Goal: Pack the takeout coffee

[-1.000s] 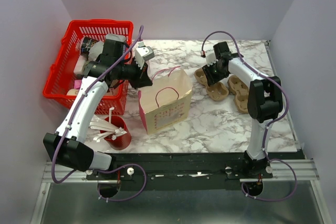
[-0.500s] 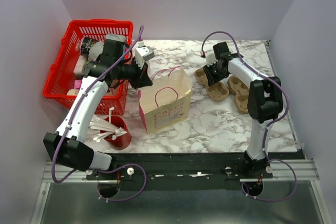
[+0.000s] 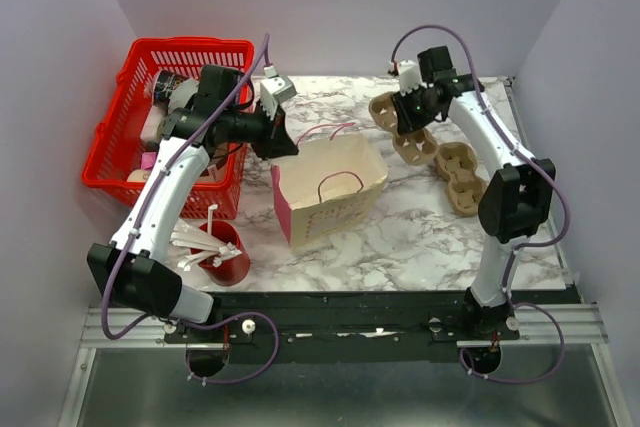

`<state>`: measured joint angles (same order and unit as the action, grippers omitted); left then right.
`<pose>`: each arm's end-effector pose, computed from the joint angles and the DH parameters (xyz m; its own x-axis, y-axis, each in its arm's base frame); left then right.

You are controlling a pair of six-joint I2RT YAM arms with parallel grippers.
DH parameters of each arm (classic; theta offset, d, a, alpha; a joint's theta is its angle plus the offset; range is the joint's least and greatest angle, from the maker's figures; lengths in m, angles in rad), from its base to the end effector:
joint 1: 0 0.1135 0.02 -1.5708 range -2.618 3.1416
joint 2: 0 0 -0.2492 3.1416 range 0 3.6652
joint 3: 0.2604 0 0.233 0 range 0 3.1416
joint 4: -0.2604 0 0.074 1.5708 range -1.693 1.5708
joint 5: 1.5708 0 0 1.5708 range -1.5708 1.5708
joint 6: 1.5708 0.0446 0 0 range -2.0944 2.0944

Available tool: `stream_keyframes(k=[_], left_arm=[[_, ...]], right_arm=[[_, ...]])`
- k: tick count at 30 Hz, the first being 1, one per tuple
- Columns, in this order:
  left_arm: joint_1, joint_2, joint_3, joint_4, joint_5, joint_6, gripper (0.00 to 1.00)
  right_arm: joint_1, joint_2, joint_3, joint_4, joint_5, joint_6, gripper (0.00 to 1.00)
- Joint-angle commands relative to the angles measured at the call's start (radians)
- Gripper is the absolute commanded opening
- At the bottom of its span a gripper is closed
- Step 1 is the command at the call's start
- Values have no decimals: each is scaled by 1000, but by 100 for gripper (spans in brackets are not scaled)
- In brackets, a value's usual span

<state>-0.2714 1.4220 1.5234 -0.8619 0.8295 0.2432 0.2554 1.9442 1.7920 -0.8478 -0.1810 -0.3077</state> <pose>0.2575 -0.1058 0.3707 -0.4769 0.3015 -0.8256 0.8353 0.4478 -0.3190 0.3910 0.1104 0.2715 -0.6722 -0.4834 -0.5608 -0.5731 0.8193 -0.0193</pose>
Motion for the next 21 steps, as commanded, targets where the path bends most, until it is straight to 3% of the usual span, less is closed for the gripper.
stream_keyframes(k=[1, 4, 6, 13, 21], left_arm=[[-25, 43, 90, 81, 94, -102, 0], [-55, 93, 162, 103, 91, -110, 0], [-77, 138, 217, 110, 65, -96, 0], [-126, 328, 415, 129, 17, -58, 0], [-167, 494, 604, 93, 17, -13, 0]], right_arm=[[-8, -76, 197, -72, -92, -2, 10], [-31, -100, 337, -45, -159, 19, 0], [-36, -143, 386, -7, -172, 42, 1], [-36, -335, 331, 272, -219, 120, 1], [-36, -536, 67, 492, -779, 85, 1]])
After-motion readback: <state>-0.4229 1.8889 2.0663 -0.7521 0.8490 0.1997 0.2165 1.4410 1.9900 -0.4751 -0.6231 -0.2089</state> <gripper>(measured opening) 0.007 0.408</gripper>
